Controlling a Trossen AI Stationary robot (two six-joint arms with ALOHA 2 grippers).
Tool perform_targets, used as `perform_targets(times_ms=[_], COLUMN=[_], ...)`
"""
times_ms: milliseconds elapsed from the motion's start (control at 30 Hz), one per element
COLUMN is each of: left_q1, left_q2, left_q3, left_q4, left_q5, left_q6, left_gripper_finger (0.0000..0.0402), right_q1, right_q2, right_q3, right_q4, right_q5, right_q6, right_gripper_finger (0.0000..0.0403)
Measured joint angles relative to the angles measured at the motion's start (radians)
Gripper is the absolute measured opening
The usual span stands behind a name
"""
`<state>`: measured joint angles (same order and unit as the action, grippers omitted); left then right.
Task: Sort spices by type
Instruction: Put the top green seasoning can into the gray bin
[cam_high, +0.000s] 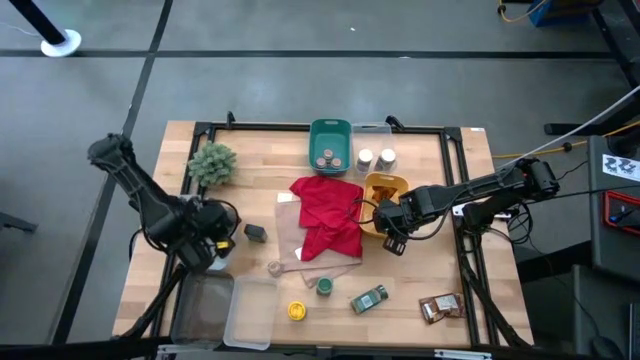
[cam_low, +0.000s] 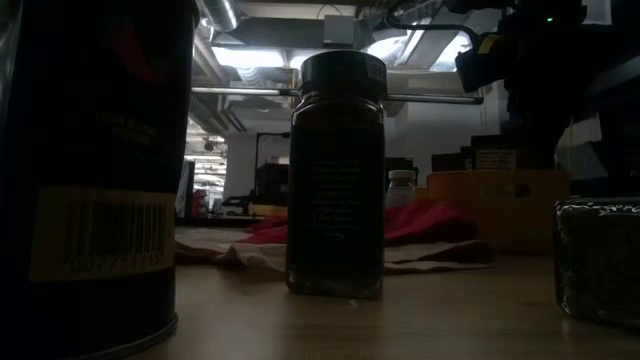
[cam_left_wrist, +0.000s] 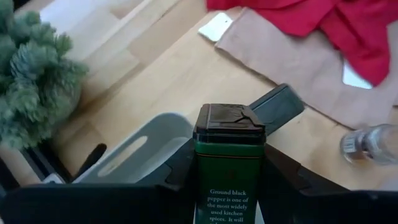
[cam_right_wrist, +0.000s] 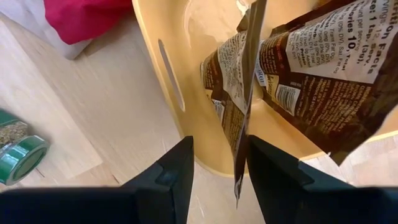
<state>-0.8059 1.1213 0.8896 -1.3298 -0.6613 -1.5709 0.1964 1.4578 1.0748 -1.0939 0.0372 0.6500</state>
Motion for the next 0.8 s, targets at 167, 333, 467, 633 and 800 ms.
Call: perform_targets(times_ms=[167,333,467,633,800], left_q1=[-0.038,-0.057,-0.069,-0.074,-0.068], left_q2=[0.000,0.000,0.000,0.000,0.001], left_q3=[-0.067,-0.117,-0.149,-0.166,-0.166], left_q4=[0.009,0.011,0.011,-0.001,-0.022], left_q5=[-0.042,-0.049,-0.049,-0.049,-0.078], left_q6=[-0.155,-0.269,-0.347,-0.385,-0.431], left_gripper_finger=[0.0111,0.0111,0.0111,0.0111,0.0111], right_q1=[0.000,0.000,0.000,0.000,0.000], right_q2=[0.000,0.000,0.000,0.000,0.000], right_q3=[0.000,0.000,0.000,0.000,0.000], right_q4=[0.005,0.026,0.029,0.029,0.029], right_q5=[0.000,0.000,0.000,0.006,0.023], right_q6=[0.000,-0.001,-0.003,-0.004,-0.004], right_gripper_finger=[0.0145,0.0145,0.0145,0.0145,0.0145])
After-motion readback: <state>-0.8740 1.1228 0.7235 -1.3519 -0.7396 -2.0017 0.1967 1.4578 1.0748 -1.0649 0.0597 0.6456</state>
